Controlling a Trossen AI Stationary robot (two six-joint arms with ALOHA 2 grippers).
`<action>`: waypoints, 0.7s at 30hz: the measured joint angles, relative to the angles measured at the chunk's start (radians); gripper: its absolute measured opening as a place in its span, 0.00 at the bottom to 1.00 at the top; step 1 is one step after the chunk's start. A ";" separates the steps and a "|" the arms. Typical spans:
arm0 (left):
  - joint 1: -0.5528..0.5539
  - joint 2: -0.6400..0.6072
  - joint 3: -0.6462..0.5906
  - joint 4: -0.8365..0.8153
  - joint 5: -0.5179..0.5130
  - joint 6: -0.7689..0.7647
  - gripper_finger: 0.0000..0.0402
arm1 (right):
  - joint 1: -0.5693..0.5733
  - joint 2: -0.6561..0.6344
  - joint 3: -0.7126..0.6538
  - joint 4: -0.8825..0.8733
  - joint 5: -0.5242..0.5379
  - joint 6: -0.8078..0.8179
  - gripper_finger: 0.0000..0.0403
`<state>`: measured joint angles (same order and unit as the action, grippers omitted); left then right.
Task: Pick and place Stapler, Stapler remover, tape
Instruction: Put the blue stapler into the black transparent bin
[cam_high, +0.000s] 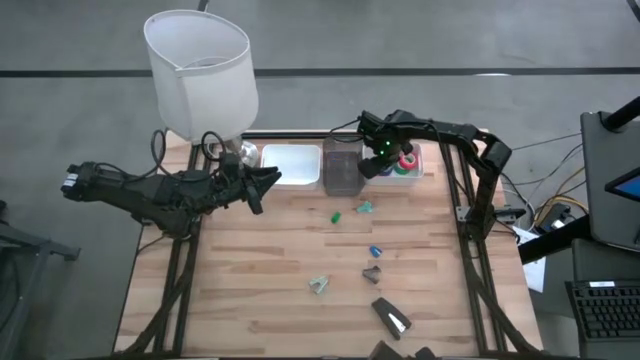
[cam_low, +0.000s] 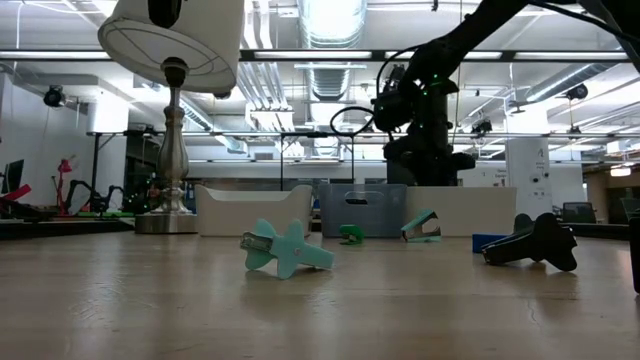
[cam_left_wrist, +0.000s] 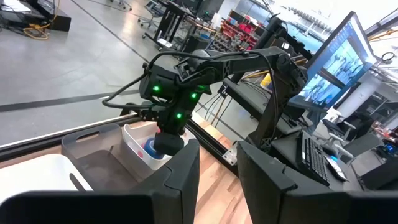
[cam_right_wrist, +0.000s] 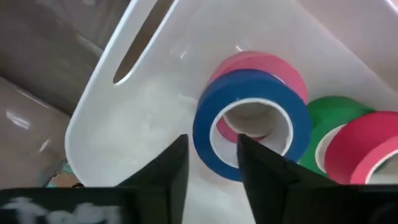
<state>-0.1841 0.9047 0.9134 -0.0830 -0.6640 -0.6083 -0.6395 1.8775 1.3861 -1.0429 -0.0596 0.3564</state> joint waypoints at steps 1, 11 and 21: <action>0.000 0.000 0.000 0.000 0.000 0.000 0.27 | 0.000 -0.003 0.001 -0.001 0.000 0.000 0.35; 0.000 0.000 0.000 0.000 0.001 -0.002 0.27 | 0.000 -0.091 0.048 -0.023 0.011 -0.001 0.51; 0.000 0.000 -0.002 0.000 0.002 -0.002 0.27 | 0.006 -0.196 0.062 -0.024 0.010 0.011 0.54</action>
<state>-0.1841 0.9047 0.9119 -0.0830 -0.6624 -0.6102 -0.6334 1.6812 1.4483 -1.0668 -0.0491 0.3670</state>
